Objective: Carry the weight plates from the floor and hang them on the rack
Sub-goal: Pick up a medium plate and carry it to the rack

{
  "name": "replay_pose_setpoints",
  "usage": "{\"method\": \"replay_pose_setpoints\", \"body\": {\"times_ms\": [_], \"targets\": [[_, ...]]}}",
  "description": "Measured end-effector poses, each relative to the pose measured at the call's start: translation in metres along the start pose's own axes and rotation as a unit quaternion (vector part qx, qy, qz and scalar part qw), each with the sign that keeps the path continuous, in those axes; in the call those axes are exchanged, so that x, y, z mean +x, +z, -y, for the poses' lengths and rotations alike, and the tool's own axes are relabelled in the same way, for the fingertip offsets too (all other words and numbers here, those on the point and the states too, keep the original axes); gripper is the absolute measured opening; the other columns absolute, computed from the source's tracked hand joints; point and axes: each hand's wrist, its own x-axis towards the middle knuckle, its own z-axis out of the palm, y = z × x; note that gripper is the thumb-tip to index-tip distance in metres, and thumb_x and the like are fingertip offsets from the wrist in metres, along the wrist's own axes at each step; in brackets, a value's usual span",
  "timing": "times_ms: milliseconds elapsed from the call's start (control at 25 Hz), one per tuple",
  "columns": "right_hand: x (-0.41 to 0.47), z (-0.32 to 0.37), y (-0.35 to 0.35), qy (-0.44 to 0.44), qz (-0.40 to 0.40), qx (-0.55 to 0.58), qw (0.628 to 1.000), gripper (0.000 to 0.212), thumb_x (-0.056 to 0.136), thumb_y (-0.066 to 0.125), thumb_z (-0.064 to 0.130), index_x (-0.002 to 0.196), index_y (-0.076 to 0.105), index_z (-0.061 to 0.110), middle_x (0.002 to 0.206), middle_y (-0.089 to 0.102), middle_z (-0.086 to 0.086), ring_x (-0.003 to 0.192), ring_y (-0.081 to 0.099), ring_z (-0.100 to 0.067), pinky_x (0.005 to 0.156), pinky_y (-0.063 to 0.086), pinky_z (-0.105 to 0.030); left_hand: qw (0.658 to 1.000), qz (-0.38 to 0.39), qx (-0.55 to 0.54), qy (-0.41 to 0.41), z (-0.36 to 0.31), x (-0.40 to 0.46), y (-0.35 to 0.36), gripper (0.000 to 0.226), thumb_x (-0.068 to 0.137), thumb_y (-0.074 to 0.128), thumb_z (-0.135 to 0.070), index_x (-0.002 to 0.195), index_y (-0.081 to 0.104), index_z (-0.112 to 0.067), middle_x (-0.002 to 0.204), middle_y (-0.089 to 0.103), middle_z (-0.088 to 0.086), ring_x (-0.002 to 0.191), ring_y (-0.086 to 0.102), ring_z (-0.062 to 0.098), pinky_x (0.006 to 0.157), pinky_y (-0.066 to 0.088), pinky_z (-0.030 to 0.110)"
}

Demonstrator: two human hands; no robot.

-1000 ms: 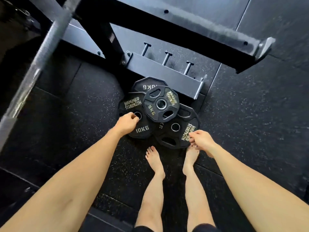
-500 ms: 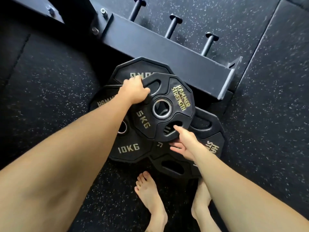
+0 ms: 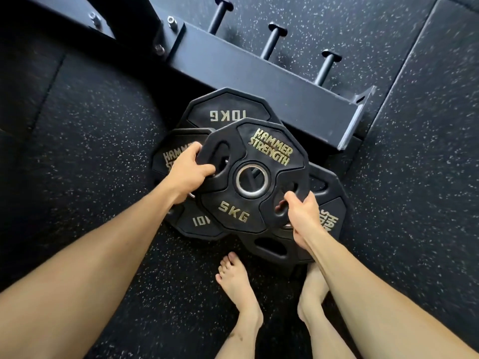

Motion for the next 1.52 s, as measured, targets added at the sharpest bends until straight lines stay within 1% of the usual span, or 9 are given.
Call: {"method": "replay_pose_setpoints", "body": {"times_ms": [80,160,360,520,680,840,1000,1240,1520], "targets": [[-0.048,0.023,-0.02,-0.055,0.01,-0.006,0.998,0.039,0.094,0.055,0.014,0.132,0.049,0.019,0.122,0.06,0.004,0.105,0.056,-0.013,0.085,0.045,-0.024,0.995,-0.011,-0.096,-0.001,-0.019,-0.057,-0.015,0.03,0.084,0.059,0.003,0.1,0.059,-0.022,0.097,0.072,-0.001,0.089,0.07,0.014,0.077,0.058,0.026],[-0.103,0.051,-0.039,-0.119,0.036,0.002,0.992,0.022,0.093,0.055,0.011,0.113,0.056,0.02,0.098,0.066,0.003,0.085,0.061,-0.011,0.067,0.046,-0.019,0.986,-0.041,-0.162,0.004,-0.052,-0.116,-0.035,0.032,0.086,0.057,0.004,0.094,0.056,-0.027,0.095,0.071,-0.004,0.086,0.068,0.01,0.076,0.058,0.025],[-0.262,0.125,-0.094,-0.214,0.065,0.036,0.974,0.014,0.087,0.058,0.008,0.082,0.052,0.019,0.061,0.056,0.003,0.05,0.049,-0.012,0.05,0.044,-0.026,0.97,-0.093,-0.219,0.054,-0.144,-0.269,-0.091,0.028,0.083,0.057,0.006,0.102,0.051,-0.013,0.075,0.066,-0.011,0.066,0.061,-0.001,0.062,0.05,0.02],[-0.398,0.177,-0.15,-0.284,0.14,0.076,0.946,0.016,0.089,0.058,0.024,0.081,0.046,0.016,0.062,0.052,-0.002,0.049,0.046,-0.015,0.048,0.042,-0.027,0.932,-0.107,-0.329,0.107,-0.205,-0.407,-0.13,0.008,0.096,0.055,-0.01,0.102,0.051,-0.01,0.074,0.063,-0.01,0.064,0.061,0.0,0.061,0.05,0.019],[-0.504,0.201,-0.189,-0.347,0.169,0.053,0.921,0.031,0.09,0.052,0.048,0.081,0.047,0.018,0.062,0.054,-0.001,0.05,0.048,-0.013,0.047,0.042,-0.025,0.895,-0.142,-0.399,0.141,-0.23,-0.519,-0.151,0.034,0.102,0.044,-0.043,0.104,0.051,-0.01,0.079,0.056,-0.004,0.069,0.055,0.006,0.066,0.05,0.022],[-0.578,0.202,-0.215,-0.416,0.227,0.052,0.879,0.032,0.095,0.054,0.047,0.077,0.048,0.022,0.059,0.055,0.001,0.046,0.048,-0.013,0.044,0.04,-0.026,0.866,-0.213,-0.42,0.167,-0.233,-0.606,-0.153,0.032,0.101,0.043,-0.046,0.092,0.051,-0.017,0.073,0.056,-0.004,0.065,0.051,0.008,0.066,0.046,0.026],[-0.618,0.202,-0.229,-0.433,0.311,0.021,0.846,0.04,0.078,0.061,0.06,0.079,0.049,0.022,0.059,0.055,0.002,0.047,0.047,-0.014,0.043,0.039,-0.025,0.823,-0.307,-0.449,0.161,-0.23,-0.667,-0.137,0.031,0.103,0.041,-0.043,0.083,0.05,-0.021,0.068,0.055,-0.007,0.066,0.048,0.011,0.069,0.044,0.032],[-0.654,0.181,-0.248,-0.422,0.477,-0.074,0.767,0.038,0.078,0.061,0.053,0.079,0.048,0.017,0.058,0.052,-0.003,0.045,0.044,-0.015,0.042,0.037,-0.024,0.705,-0.471,-0.513,0.133,-0.206,-0.77,-0.064,0.033,0.101,0.044,-0.046,0.089,0.052,-0.016,0.078,0.051,0.0,0.066,0.051,0.007,0.062,0.048,0.021],[-0.715,0.082,-0.264,-0.382,0.626,-0.215,0.644,0.031,0.095,0.057,0.042,0.076,0.05,0.018,0.064,0.054,-0.002,0.053,0.048,-0.013,0.048,0.04,-0.025,0.516,-0.64,-0.567,0.056,-0.155,-0.907,0.044,0.03,0.097,0.051,-0.048,0.074,0.066,-0.036,0.083,0.065,-0.011,0.084,0.06,0.009,0.099,0.048,0.045]]}}
